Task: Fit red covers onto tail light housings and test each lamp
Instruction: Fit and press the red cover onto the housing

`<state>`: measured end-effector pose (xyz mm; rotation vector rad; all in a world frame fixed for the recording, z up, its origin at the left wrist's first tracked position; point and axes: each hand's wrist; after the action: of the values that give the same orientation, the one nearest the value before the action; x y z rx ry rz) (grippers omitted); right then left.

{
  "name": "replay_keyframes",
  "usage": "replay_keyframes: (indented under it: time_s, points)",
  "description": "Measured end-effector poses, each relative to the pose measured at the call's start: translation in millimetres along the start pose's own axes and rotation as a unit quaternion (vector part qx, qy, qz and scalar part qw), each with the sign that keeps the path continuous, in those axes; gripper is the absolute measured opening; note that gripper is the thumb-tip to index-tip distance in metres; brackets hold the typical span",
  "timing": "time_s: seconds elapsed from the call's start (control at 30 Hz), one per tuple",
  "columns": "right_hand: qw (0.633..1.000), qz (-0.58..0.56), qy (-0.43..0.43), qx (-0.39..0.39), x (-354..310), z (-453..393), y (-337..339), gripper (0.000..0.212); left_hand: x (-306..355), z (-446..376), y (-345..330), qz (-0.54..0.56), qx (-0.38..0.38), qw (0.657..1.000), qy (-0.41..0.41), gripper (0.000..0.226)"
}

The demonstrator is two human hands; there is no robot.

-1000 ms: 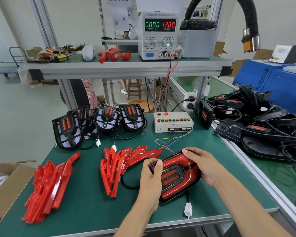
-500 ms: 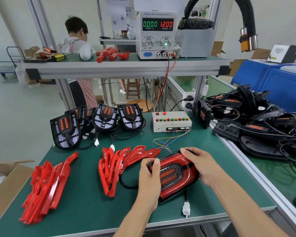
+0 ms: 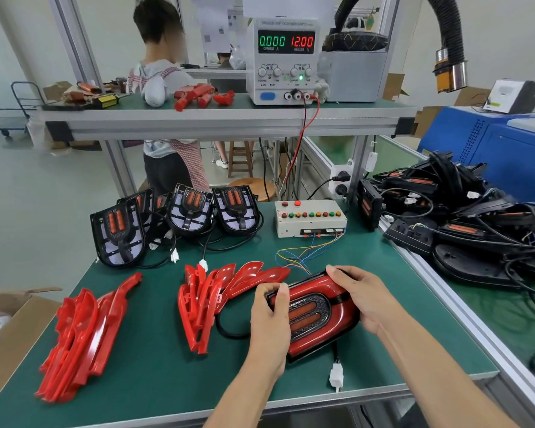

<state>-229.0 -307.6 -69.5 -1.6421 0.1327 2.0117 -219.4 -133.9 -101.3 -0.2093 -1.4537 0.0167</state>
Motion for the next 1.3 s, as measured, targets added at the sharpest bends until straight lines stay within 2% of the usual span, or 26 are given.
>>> replay_keyframes:
  time_s: [0.1, 0.23, 0.33, 0.43, 0.53, 0.67, 0.87, 1.07, 1.3]
  points:
    - [1.0, -0.001, 0.001, 0.0, 0, -2, 2, 0.024, -2, 0, 5, 0.018, -0.019, 1.0, -0.003, 0.007]
    - [1.0, 0.004, -0.026, -0.01, 1, -4, 5, 0.038, -9, 0, 11, 0.035, -0.056, 0.998, -0.005, 0.019]
    - [0.999, 0.025, -0.03, -0.026, 3, -4, 6, 0.048, -10, -3, 9, 0.046, -0.045, 0.998, 0.013, 0.026]
    - [0.998, 0.029, -0.04, -0.044, 1, -7, 11, 0.04, -11, -6, 8, 0.065, -0.036, 0.997, 0.039, 0.028]
    - [0.996, -0.018, -0.052, -0.07, -2, -9, 17, 0.026, -13, -7, 10, 0.091, -0.035, 0.994, 0.046, 0.031]
    - [0.992, -0.05, -0.056, -0.099, -1, -6, 23, 0.027, -12, -7, 11, 0.102, -0.034, 0.993, 0.05, 0.036]
    - [0.986, -0.091, -0.053, -0.131, 8, -3, 35, 0.041, -5, -3, 10, 0.136, -0.022, 0.988, 0.073, 0.036]
    - [0.987, -0.077, -0.079, -0.115, 11, -2, 33, 0.034, 1, 3, 10, 0.167, -0.053, 0.981, 0.079, 0.038]
    - [0.987, -0.123, -0.076, -0.067, 8, -3, 26, 0.044, 0, 4, 13, 0.184, -0.096, 0.976, 0.072, 0.039]
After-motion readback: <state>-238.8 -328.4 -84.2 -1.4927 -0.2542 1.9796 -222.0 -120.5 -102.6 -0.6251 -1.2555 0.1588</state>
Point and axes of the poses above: each hand's wrist, its own z-axis away from the middle knuckle, its own y-axis out of the back of the hand, x = y × z, and after that the axes turned 8 degrees about -z, right-handed
